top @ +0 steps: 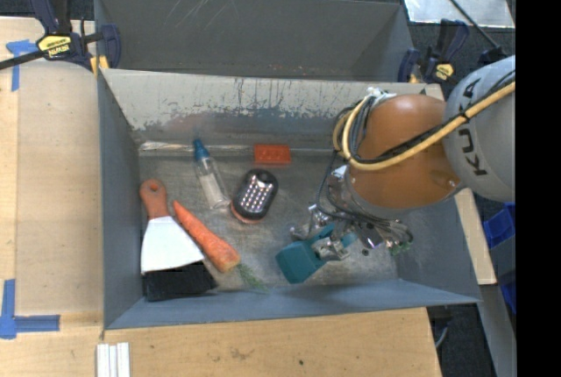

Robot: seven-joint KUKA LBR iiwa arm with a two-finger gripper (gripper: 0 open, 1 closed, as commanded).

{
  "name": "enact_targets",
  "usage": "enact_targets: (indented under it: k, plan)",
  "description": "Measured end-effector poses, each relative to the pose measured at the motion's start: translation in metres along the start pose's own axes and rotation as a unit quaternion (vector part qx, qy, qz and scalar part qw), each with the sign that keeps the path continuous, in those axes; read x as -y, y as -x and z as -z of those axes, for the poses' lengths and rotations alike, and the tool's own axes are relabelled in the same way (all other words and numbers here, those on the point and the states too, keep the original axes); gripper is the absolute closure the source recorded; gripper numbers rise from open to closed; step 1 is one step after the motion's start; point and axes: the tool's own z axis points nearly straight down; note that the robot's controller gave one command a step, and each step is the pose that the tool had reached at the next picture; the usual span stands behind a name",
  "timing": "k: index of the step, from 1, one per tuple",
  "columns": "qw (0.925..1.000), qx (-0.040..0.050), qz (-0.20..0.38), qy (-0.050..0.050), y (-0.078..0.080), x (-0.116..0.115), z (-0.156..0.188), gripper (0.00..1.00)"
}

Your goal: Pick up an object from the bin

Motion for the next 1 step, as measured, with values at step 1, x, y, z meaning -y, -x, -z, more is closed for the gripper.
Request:
enact_targets:
  k: [1]
  plan:
    - [0.9831,0.0004,0.183,0.000,0.0207,0.0135,0.1298,1.00]
